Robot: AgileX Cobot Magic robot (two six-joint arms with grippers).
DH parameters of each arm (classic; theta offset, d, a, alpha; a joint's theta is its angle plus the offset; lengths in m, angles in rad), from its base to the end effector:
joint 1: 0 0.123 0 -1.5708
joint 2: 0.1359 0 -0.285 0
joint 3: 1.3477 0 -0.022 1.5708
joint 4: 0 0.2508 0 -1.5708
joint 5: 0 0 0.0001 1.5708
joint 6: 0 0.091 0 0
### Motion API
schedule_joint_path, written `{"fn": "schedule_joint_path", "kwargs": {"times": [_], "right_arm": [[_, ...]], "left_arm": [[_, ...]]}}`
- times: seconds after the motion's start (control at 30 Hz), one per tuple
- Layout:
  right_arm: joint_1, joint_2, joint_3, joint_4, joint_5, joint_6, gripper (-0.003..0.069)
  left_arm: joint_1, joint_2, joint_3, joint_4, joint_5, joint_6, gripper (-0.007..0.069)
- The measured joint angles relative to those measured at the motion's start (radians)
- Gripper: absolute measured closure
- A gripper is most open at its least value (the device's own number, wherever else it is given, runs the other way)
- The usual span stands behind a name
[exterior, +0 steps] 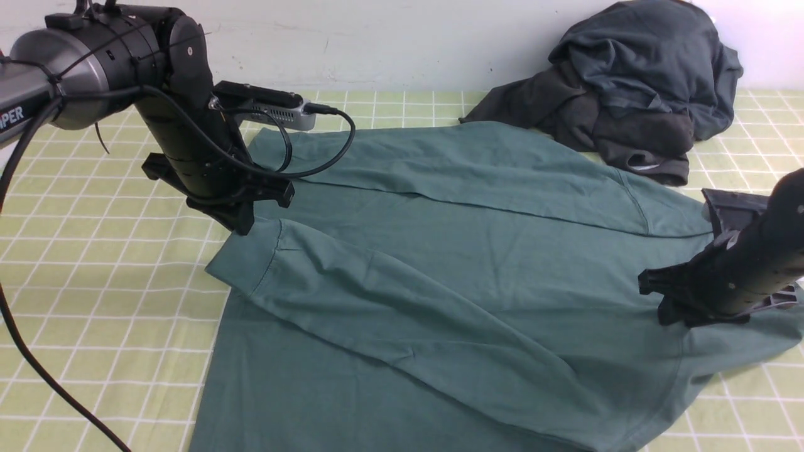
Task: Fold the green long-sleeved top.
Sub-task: Use the left arm to drag and place the cuff at the centered position on the left edge of the fabric, then use the left arm to clamp the cuff farthest from it
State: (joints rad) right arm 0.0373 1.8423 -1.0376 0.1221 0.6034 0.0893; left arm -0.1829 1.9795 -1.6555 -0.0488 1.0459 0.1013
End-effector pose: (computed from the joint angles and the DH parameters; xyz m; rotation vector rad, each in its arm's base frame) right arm 0.3385 0.0189 0.1484 0.2081 2.8869 0.1413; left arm 0.4147 -0.0806 0.2421 0.3783 2.8293 -0.0822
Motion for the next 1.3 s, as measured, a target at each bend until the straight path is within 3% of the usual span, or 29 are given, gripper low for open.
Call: {"fn": "schedule_joint_path", "kwargs": {"times": [0.03, 0.07, 0.1, 0.13, 0.23, 0.57, 0.83, 1.0, 1.17, 1.3], "right_arm": [[0.000, 0.001, -0.001, 0.000, 0.000, -0.001, 0.0484], [0.000, 0.003, -0.005, -0.004, 0.003, -0.007, 0.0558], [0.000, 0.003, -0.006, -0.004, 0.003, -0.007, 0.0558], [0.000, 0.003, -0.006, -0.017, 0.004, -0.015, 0.0621], [0.000, -0.013, -0.005, -0.040, 0.012, -0.020, 0.0658], [0.000, -0.288, -0.003, -0.276, 0.136, 0.107, 0.0664], [0.000, -0.295, 0.022, -0.309, 0.152, 0.136, 0.0664], [0.000, -0.295, 0.037, -0.308, 0.149, 0.136, 0.0636], [0.000, -0.295, 0.038, -0.306, 0.148, 0.136, 0.0487], [0.000, -0.295, 0.038, -0.298, 0.147, 0.135, 0.0393]], "left_arm": [[0.000, 0.000, 0.000, -0.001, 0.000, 0.000, 0.0615], [0.000, 0.000, 0.000, -0.004, -0.002, -0.001, 0.0615], [0.000, 0.000, 0.000, -0.004, -0.002, -0.001, 0.0615], [0.000, 0.000, 0.000, -0.006, -0.002, 0.003, 0.0615], [0.000, 0.000, 0.000, -0.017, -0.002, 0.018, 0.0615], [0.000, 0.001, 0.000, -0.029, -0.103, 0.030, 0.0615], [0.000, 0.040, -0.012, -0.021, -0.237, 0.037, 0.0607], [0.003, 0.106, -0.084, -0.006, -0.220, 0.037, 0.0485], [0.032, 0.247, -0.340, -0.010, -0.123, 0.024, 0.0230], [0.060, 0.372, -0.525, -0.011, -0.130, -0.032, 0.0147]]}}
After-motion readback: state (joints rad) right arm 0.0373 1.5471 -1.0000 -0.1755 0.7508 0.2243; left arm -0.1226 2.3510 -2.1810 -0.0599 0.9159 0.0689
